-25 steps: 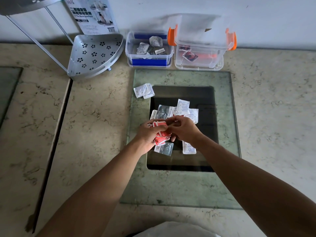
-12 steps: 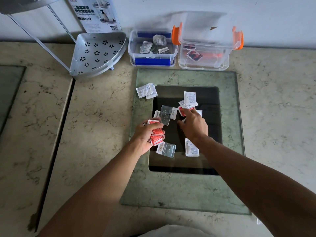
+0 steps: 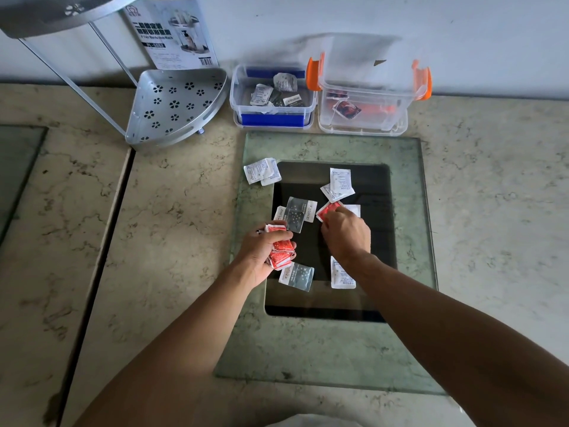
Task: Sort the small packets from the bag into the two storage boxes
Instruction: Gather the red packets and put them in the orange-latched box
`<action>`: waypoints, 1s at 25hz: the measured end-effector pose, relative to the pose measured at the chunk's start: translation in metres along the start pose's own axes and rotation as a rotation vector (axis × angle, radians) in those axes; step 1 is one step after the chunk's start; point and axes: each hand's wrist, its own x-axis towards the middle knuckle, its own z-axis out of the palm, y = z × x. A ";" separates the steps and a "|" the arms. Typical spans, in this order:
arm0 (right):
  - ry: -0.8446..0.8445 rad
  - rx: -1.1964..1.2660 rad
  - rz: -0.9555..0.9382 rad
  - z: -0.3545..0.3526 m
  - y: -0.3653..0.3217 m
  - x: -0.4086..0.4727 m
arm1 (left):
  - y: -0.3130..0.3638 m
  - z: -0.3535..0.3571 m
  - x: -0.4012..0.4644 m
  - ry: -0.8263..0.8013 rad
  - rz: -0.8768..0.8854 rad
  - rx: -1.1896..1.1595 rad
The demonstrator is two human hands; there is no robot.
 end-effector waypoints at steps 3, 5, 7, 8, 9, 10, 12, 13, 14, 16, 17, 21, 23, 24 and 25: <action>0.001 0.008 0.049 0.002 0.003 -0.007 | -0.001 0.000 0.000 0.000 0.007 0.016; 0.010 0.130 0.098 0.002 0.002 -0.016 | -0.004 0.000 -0.001 -0.004 0.014 0.022; 0.050 0.341 0.072 -0.001 -0.004 -0.027 | -0.007 0.001 -0.002 0.015 0.010 0.014; 0.069 0.439 0.028 -0.002 -0.009 -0.033 | -0.008 0.002 -0.003 0.011 0.005 0.012; 0.075 0.512 -0.024 -0.004 -0.014 -0.041 | -0.009 0.002 -0.004 -0.012 -0.002 0.007; 0.064 0.558 -0.077 -0.005 -0.018 -0.049 | -0.010 0.003 -0.004 -0.042 -0.010 0.000; 0.027 0.591 -0.187 -0.003 -0.021 -0.064 | -0.012 0.004 -0.005 -0.070 -0.019 -0.029; 0.007 0.591 -0.231 -0.001 -0.020 -0.069 | -0.013 0.004 -0.005 -0.071 -0.025 -0.037; -0.009 0.591 -0.265 0.001 -0.018 -0.074 | -0.013 0.004 -0.007 -0.073 -0.032 -0.038; -0.028 0.616 -0.288 0.004 -0.011 -0.078 | -0.014 0.005 -0.011 -0.088 -0.040 -0.043; -0.026 0.657 -0.261 0.005 -0.010 -0.080 | -0.015 0.006 -0.014 -0.084 -0.041 -0.045; -0.200 1.118 0.222 -0.007 -0.017 -0.070 | -0.010 0.014 -0.021 -0.104 -0.028 -0.047; -0.430 1.231 0.395 -0.018 -0.023 -0.062 | -0.004 0.023 -0.023 -0.127 0.004 -0.021; -0.525 1.247 0.418 -0.024 -0.025 -0.060 | -0.001 0.027 -0.023 -0.137 0.023 0.004; -0.589 1.280 0.424 -0.028 -0.026 -0.058 | 0.002 0.033 -0.024 -0.144 0.038 0.029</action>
